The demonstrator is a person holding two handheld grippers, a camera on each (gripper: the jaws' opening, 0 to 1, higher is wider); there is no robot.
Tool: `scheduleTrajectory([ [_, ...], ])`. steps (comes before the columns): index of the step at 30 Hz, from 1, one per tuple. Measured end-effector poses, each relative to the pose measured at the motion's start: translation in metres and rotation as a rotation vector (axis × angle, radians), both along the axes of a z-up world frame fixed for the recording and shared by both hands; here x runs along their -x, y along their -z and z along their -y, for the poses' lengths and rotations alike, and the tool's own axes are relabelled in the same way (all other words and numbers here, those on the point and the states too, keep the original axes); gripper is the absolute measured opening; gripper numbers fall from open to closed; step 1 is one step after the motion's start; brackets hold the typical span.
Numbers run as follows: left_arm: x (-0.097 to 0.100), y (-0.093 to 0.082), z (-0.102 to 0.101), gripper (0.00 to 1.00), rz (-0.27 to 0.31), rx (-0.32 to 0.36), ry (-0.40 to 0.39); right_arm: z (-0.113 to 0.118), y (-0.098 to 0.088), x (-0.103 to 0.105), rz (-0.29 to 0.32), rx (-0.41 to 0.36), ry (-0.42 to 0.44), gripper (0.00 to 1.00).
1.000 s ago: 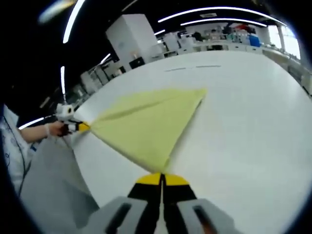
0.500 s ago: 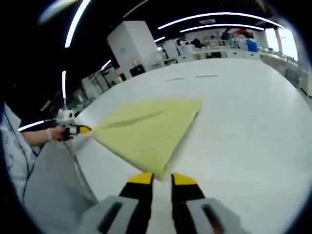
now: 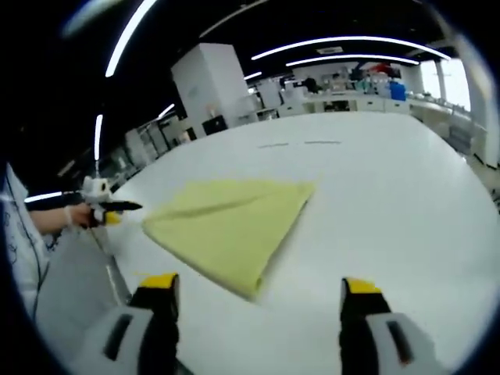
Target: Fold the garment on the visible template until the final outline fits inside the template.
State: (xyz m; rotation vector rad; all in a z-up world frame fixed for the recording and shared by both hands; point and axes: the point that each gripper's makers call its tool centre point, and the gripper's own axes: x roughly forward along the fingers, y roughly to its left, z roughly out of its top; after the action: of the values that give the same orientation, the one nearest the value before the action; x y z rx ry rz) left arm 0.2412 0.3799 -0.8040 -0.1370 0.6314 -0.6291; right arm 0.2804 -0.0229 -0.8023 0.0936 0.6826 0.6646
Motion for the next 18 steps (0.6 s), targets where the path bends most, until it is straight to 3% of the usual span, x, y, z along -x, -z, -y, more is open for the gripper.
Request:
scheduleTrajectory([
  [3,0.000,0.001,-0.002,0.99,-0.001,-0.009,-0.015,-0.001,-0.001,0.001,-0.003,-0.004,0.002,1.00],
  [11,0.001,0.006,0.000,0.99,-0.025,0.014,-0.048,-0.006,0.003,0.003,-0.009,-0.011,0.012,1.00],
  [13,-0.001,0.001,0.003,0.99,-0.007,0.063,-0.077,-0.007,0.007,0.003,-0.017,-0.005,0.019,1.00],
  [15,0.004,0.001,0.009,0.99,-0.035,0.102,-0.095,-0.012,0.004,0.003,-0.011,-0.017,0.023,1.00],
  [18,-0.001,0.005,0.002,0.99,-0.008,0.028,-0.095,-0.018,-0.006,0.001,0.024,-0.083,0.060,1.00],
])
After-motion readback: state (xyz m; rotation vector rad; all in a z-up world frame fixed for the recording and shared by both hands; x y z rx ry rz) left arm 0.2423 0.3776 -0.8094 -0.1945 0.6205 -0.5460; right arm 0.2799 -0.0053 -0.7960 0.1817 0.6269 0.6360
